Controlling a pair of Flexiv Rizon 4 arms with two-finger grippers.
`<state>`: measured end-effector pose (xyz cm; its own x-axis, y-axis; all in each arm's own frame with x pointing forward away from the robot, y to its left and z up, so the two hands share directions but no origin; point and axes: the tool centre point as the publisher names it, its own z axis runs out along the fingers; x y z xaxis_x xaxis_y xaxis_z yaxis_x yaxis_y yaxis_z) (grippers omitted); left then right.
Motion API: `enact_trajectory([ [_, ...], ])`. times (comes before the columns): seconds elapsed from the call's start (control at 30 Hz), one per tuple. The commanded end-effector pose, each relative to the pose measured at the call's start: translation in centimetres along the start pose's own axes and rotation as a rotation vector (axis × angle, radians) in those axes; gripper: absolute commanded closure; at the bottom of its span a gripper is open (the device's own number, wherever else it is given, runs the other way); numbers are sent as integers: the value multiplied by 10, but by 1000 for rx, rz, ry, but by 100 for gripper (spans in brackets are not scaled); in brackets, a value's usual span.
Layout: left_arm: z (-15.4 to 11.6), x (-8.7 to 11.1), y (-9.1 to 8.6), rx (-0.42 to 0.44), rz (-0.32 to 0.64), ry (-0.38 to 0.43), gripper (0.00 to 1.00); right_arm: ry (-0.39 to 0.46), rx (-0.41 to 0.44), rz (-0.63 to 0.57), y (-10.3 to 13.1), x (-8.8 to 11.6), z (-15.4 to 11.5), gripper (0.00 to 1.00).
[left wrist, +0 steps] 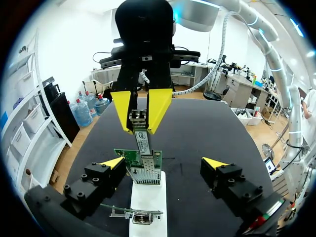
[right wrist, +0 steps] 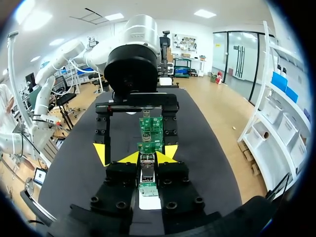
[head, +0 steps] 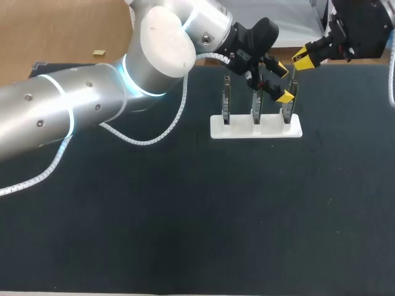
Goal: Pick up the optical module with the left hand, and insert it into the network port with the right hand.
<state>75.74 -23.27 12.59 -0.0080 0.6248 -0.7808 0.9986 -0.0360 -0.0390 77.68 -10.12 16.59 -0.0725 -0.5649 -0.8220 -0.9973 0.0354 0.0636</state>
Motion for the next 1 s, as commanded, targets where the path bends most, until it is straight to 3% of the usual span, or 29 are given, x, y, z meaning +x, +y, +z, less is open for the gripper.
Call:
enact_trajectory([
  [0.03, 1, -1, 2, 3, -2, 5, 0, -1, 1, 1, 0, 3, 2, 100],
  [1.0, 1, -1, 2, 3, -2, 5, 0, -15, 13, -22, 5, -1, -3, 100],
])
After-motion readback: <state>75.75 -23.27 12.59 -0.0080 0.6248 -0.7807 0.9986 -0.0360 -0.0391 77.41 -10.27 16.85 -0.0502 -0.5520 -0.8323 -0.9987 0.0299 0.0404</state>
